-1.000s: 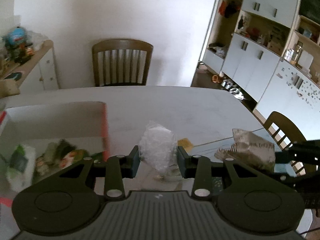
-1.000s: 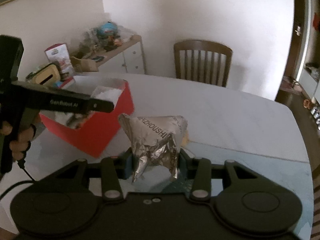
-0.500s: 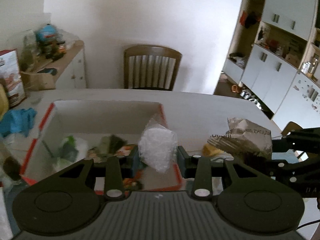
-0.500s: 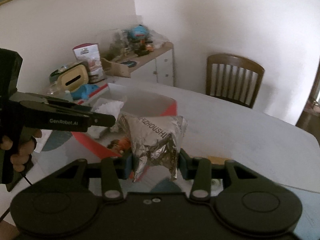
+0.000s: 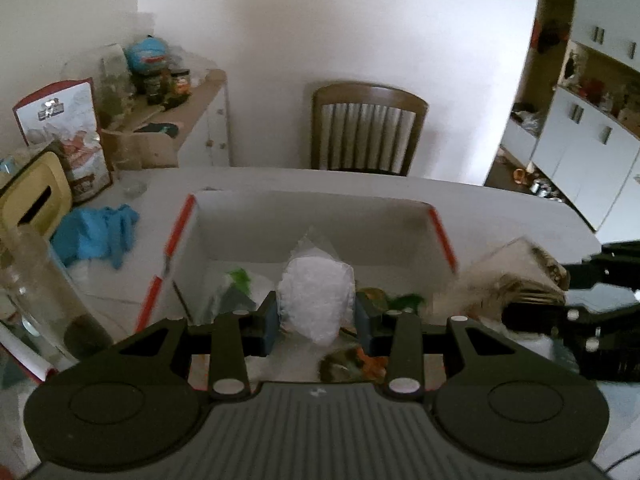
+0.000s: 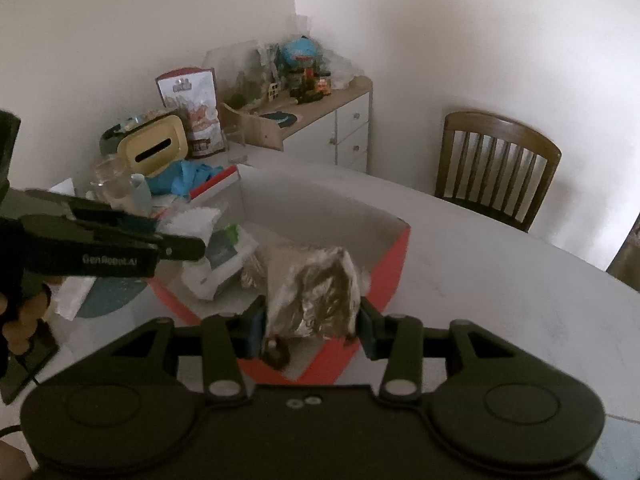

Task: Organize objects
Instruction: 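Carry the white bag and foil packet over the box and lower them inside, then open both grippers to release the items into the box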

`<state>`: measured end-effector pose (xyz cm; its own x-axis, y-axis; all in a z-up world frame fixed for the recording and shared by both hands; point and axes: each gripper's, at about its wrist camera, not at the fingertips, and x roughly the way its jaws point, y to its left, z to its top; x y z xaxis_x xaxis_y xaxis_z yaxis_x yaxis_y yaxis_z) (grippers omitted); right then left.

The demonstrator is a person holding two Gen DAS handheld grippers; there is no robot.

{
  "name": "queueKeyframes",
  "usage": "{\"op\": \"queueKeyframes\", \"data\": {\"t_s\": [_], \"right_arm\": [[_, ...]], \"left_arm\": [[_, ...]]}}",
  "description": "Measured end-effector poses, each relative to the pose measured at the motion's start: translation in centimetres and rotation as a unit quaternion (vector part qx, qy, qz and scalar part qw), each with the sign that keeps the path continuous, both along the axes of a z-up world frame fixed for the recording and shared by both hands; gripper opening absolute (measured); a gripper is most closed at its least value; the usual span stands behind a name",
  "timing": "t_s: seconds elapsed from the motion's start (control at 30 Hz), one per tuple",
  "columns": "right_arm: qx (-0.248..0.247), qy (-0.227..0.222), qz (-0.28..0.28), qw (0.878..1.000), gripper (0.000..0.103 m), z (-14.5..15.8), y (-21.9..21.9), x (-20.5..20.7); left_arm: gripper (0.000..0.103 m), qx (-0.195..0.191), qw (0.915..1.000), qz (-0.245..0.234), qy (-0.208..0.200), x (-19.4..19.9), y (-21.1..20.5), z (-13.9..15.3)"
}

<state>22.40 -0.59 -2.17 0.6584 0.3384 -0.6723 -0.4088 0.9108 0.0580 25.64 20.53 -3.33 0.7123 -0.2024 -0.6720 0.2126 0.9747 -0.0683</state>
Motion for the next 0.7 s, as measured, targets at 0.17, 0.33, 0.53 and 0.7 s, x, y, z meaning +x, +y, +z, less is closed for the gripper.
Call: {"op": "queueKeyframes", "data": {"t_s": [0.17, 0.33, 0.53, 0.7], "right_arm": [[-0.032, -0.014, 0.017, 0.999, 0.044, -1.2, 2.7, 1.1], [-0.045, -0.002, 0.028, 0.999, 0.043, -2.8, 4.8, 2.8], [-0.048, 0.019, 0.027, 0.998, 0.044, -5.1, 5.7, 4.0], [-0.053, 0.035, 0.035, 0.997, 0.044, -6.2, 6.3, 4.1]], "left_arm": [[0.038, 0.001, 0.9999, 0.007, 0.011, 3.2, 0.7, -1.1], [0.038, -0.001, 0.9996, 0.001, 0.027, 5.7, 0.5, -2.8], [0.038, 0.002, 0.9988, -0.014, 0.047, 7.5, -0.6, -4.6], [0.039, 0.002, 0.9968, -0.027, 0.075, 8.5, -1.7, -6.0]]}}
